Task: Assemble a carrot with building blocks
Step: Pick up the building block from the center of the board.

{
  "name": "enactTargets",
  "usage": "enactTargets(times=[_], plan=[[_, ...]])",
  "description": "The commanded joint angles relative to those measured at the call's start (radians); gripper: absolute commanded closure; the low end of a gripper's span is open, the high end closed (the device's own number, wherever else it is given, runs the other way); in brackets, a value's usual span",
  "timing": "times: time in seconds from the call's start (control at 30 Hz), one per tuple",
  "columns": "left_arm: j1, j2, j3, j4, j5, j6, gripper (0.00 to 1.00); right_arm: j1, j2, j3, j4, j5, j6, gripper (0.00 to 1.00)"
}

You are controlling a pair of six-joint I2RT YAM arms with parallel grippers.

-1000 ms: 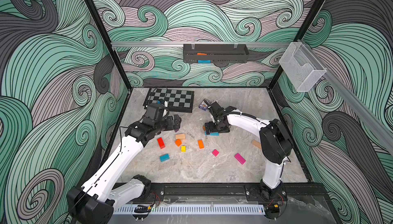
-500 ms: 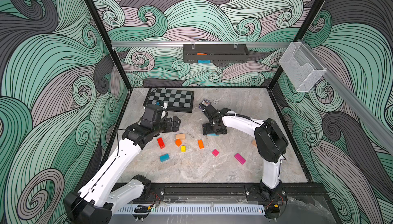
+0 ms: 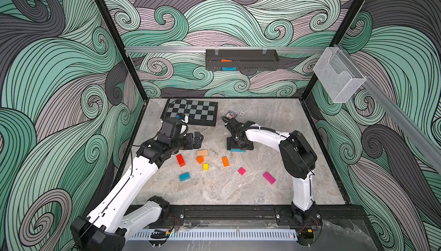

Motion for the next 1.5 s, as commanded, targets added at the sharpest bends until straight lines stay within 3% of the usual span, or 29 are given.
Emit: enactTargets(times=[0.0, 0.7, 1.0, 1.2, 1.47], plan=[[-0.004, -0.006, 0.001, -0.007, 0.017, 0.021, 0.02, 0.005, 0.032, 0.02, -0.014, 0.002, 0.037, 0.01], [-0.004, -0.036, -0.019, -0.01, 0.018, 0.018, 0.03, 0.017, 0.056, -0.009, -0.001, -0.002, 0.051, 0.02], [-0.004, -0.038, -0.019, -0.007, 0.015, 0.02, 0.03, 0.017, 0.025, -0.015, 0.003, 0.017, 0.003, 0.19], [-0.004, -0.036, -0.005, -0.011, 0.014, 0.021, 0.03, 0.013, -0.124, -0.102, 0.002, 0.04, -0.106, 0.23], [-0.004, -0.008, 0.009, 0.014, 0.03, -0.006, 0.04, -0.158, -0.256, -0.198, -0.016, -0.028, -0.259, 0.26]])
